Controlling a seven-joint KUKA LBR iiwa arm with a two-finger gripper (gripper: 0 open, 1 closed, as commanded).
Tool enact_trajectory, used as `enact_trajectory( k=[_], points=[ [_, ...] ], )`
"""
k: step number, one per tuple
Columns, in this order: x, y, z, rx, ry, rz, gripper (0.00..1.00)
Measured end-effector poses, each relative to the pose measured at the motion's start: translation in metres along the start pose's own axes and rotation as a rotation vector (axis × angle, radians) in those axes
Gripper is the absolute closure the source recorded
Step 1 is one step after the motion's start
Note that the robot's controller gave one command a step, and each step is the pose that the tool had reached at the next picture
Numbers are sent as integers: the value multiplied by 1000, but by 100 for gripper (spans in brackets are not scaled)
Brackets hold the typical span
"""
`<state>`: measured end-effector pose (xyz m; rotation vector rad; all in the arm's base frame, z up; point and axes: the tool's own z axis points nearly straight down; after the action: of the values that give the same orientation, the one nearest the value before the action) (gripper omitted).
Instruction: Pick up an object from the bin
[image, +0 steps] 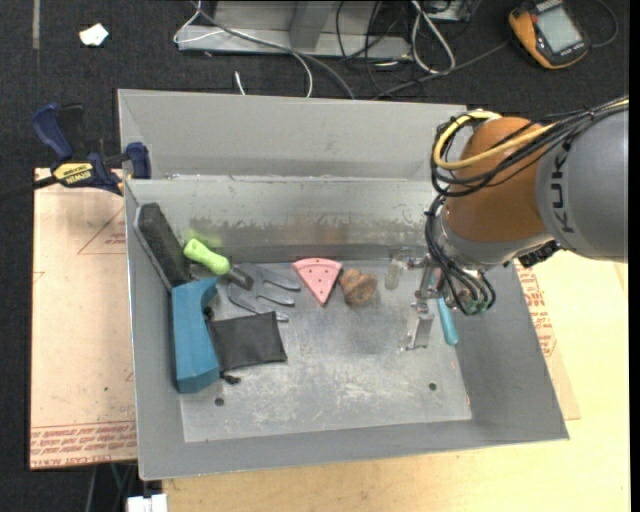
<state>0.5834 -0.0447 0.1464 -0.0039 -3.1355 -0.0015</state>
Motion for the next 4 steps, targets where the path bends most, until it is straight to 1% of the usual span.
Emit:
enact_trajectory(
  k=[1,2,3,4],
  points=[
    [-2,0,-5,1,-7,-1,0],
    [-46,23,22,1,-11,-72,0],
    [-63,33,58,3,-16,-151,0],
    [-78,50,71,1,-29,-274,100]
  ],
)
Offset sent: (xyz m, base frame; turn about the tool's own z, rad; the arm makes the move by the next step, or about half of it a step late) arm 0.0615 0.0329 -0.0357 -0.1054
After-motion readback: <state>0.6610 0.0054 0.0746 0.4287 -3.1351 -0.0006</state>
